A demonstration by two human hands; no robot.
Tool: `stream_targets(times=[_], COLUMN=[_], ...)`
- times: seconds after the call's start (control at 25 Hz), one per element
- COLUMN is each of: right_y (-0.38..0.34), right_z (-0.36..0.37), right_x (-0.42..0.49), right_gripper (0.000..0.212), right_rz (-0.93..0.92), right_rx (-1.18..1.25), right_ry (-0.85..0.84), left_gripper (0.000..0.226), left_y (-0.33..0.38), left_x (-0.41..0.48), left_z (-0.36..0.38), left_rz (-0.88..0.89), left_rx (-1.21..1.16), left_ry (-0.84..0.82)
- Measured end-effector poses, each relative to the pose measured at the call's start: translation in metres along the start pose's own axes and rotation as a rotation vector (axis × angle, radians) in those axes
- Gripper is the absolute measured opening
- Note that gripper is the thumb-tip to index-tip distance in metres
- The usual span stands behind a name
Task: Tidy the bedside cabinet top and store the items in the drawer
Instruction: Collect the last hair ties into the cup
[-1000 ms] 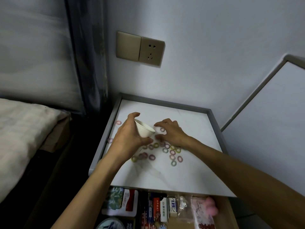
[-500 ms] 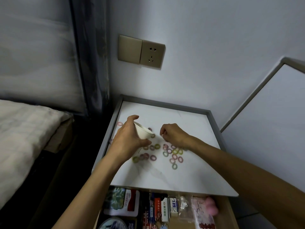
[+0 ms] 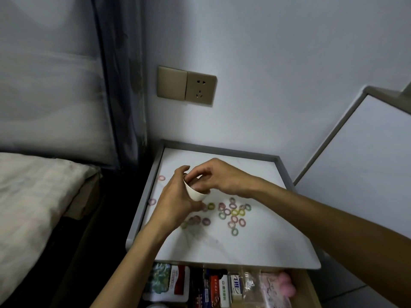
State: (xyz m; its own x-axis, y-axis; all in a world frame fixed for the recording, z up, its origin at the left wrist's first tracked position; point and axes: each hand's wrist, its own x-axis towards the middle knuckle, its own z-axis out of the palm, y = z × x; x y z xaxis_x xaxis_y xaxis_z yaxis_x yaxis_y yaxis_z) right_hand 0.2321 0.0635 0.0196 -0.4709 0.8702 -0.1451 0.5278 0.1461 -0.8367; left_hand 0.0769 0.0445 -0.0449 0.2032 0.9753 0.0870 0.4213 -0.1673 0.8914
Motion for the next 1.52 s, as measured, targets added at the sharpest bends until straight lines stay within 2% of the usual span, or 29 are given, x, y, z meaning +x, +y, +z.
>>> stream_targets(times=[0.12, 0.2, 0.28, 0.36, 0.4, 0.44, 0.52, 0.72, 0.88, 1.04, 1.16, 1.28, 1.4, 1.44, 1.52], right_y=[0.011, 0.032, 0.061, 0.087, 0.096, 0.102, 0.106, 0.099, 0.093, 0.08, 0.055, 0.021, 0.001, -0.002, -0.003], right_z=[-0.013, -0.019, -0.018, -0.009, -0.003, 0.004, 0.015, 0.035, 0.034, 0.021, 0.005, -0.001, 0.01, 0.011, 0.002], right_x=[0.006, 0.016, 0.029, 0.039, 0.044, 0.049, 0.057, 0.065, 0.058, 0.041, 0.03, 0.022, 0.014, 0.012, 0.003], right_gripper=[0.018, 0.018, 0.018, 0.041, 0.052, 0.058, 0.058, 0.02, 0.007, 0.006, 0.009, 0.01, 0.02, 0.025, 0.027], right_rz=[-0.021, 0.018, 0.129, 0.245, 0.271, 0.271, 0.234, 0.123, 0.171, 0.232, 0.171, 0.021, -0.061, -0.07, -0.078], right_rx=[0.129, 0.094, -0.162, -0.471, -0.531, -0.533, -0.499, -0.527, -0.483, -0.258, -0.065, 0.095, -0.094, -0.16, -0.161], right_ry=[0.169, 0.29, 0.314, 0.195, 0.152, 0.149, 0.193, 0.209, 0.241, 0.336, 0.419, 0.318, 0.103, 0.071, 0.12], left_gripper=[0.102, 0.102, 0.101, 0.101, 0.101, 0.101, 0.101, 0.101, 0.1, 0.1, 0.1, 0.104, 0.106, 0.105, 0.105], left_y=[-0.002, -0.005, -0.008, -0.012, -0.013, -0.014, -0.015, -0.018, -0.018, -0.017, -0.016, -0.012, -0.005, -0.003, 0.001], left_x=[-0.001, 0.0, 0.0, 0.001, 0.001, 0.001, 0.0, -0.002, -0.004, -0.003, -0.004, -0.005, -0.006, -0.007, -0.007], left_z=[-0.01, -0.018, -0.028, -0.037, -0.04, -0.044, -0.048, -0.053, -0.052, -0.049, -0.041, -0.031, -0.021, -0.019, -0.016], left_rz=[-0.02, -0.05, -0.072, -0.091, -0.099, -0.105, -0.113, -0.132, -0.133, -0.135, -0.124, -0.096, -0.034, -0.015, 0.0], left_rx=[-0.01, -0.008, -0.028, -0.041, -0.044, -0.043, -0.032, -0.032, -0.012, 0.002, 0.007, 0.022, 0.008, 0.002, -0.019], left_ry=[0.05, 0.098, 0.143, 0.172, 0.179, 0.181, 0.175, 0.165, 0.135, 0.117, 0.078, 0.024, -0.01, -0.012, -0.006])
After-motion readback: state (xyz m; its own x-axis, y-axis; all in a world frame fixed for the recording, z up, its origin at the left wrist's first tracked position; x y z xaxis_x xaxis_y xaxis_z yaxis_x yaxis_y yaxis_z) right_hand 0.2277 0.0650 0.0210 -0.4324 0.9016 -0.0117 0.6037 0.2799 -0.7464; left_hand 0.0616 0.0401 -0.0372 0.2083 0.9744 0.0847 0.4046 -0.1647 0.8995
